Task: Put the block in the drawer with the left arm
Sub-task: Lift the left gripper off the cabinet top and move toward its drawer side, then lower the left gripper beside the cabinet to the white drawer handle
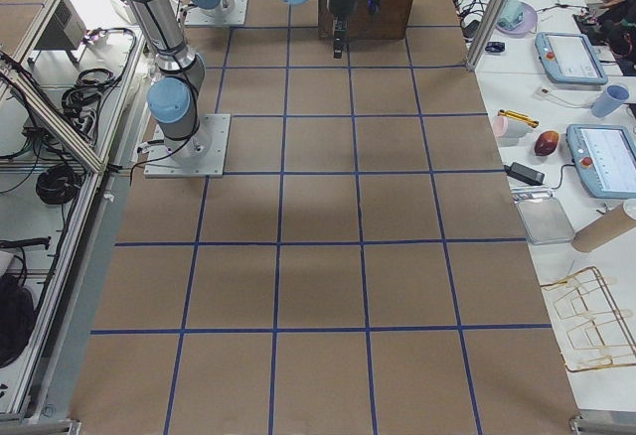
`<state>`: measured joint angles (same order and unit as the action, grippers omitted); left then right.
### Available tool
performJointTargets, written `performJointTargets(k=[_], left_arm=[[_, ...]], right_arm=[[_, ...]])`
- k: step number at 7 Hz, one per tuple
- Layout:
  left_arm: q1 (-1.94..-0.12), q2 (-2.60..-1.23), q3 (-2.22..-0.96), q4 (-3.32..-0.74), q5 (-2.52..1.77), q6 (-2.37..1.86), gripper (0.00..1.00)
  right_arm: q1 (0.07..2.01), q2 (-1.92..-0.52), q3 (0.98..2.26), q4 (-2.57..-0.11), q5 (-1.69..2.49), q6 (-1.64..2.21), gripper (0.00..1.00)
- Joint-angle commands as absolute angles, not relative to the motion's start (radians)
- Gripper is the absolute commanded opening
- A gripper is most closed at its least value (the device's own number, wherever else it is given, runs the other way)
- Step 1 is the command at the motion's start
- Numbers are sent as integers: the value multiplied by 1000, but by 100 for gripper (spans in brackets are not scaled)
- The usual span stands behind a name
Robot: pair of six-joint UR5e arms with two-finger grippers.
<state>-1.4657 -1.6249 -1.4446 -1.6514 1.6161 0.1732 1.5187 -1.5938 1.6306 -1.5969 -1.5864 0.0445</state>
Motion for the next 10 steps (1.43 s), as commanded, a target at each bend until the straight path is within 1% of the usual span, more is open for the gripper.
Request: performJointTargets(k=[1, 2, 4, 6, 10], left_arm=[[-1378, -1658, -1439, -1646, 1656, 253, 100], [-1323, -1693, -1416, -1640, 1672, 262, 100], [-1287, -1762, -1343, -1638, 1674, 328, 100], [-1243, -1839, -1292, -1561, 1672, 431, 100], [-1126, -1954, -1284, -1455, 1667, 593, 100]], right_arm=[[1519, -1594, 1631, -1597, -1586, 44, 100], [1519, -1594, 1631, -1597, -1586, 44, 100], [1519, -1594, 1631, -1597, -1586, 44, 100], [1519, -1594, 1631, -1597, -1586, 44, 100], [1519, -1594, 1631, -1597, -1586, 44, 100]])
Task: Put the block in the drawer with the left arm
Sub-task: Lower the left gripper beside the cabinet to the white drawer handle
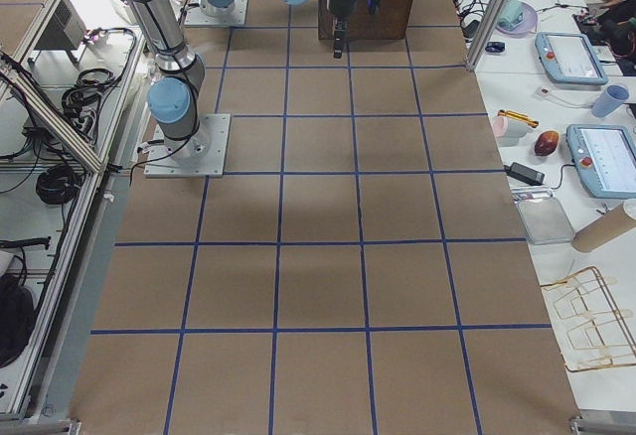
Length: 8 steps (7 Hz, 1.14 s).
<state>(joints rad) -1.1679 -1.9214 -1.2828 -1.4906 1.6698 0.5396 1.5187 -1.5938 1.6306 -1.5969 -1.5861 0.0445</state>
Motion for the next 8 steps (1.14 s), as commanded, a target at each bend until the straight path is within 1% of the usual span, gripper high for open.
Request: performJointTargets(k=[1, 4, 8], left_arm=[[-1106, -1979, -1284, -1430, 1663, 629, 100], [-1071, -2028, -1287, -1375, 1625, 666, 100], [-1063, -2026, -1354, -1442, 1318, 660, 100]], right_arm=[[1519, -1594, 1631, -1597, -1586, 44, 100], [1519, -1594, 1631, -1597, -1586, 44, 100], [1519, -1594, 1631, -1597, -1586, 44, 100]])
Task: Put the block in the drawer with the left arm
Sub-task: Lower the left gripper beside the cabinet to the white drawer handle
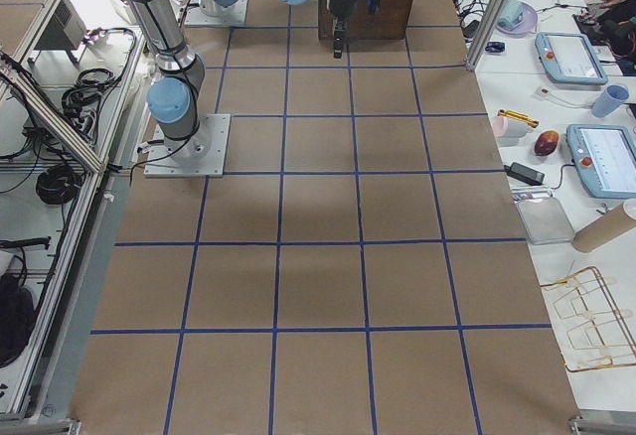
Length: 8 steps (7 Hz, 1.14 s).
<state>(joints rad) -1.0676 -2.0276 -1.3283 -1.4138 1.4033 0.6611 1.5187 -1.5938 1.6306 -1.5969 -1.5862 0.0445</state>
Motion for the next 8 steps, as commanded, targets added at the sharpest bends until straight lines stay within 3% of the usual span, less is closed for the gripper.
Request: performJointTargets(k=[1, 8], left_arm=[[-1062, -2019, -1397, -1442, 1255, 655, 100], [-1062, -2034, -1482, -1431, 1255, 588, 100]], right_arm=[[1519, -1594, 1631, -1597, -1586, 44, 100], [1519, -1594, 1631, -1597, -1586, 44, 100]])
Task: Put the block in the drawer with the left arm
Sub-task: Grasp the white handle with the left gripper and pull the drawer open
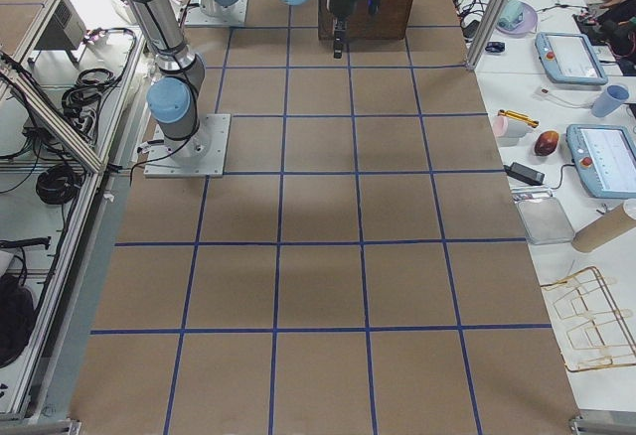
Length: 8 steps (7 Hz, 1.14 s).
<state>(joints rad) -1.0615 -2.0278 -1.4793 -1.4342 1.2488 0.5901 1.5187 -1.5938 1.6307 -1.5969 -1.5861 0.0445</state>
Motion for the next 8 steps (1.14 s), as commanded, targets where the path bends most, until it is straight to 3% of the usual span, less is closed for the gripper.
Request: performJointTargets(k=[1, 8], left_arm=[[-1062, -2037, -1482, -1431, 1256, 578, 100], [-1036, -2051, -1460, -1430, 1287, 584, 100]], right_arm=[[1519, -1594, 1631, -1597, -1586, 44, 100], [1519, -1594, 1631, -1597, -1586, 44, 100]])
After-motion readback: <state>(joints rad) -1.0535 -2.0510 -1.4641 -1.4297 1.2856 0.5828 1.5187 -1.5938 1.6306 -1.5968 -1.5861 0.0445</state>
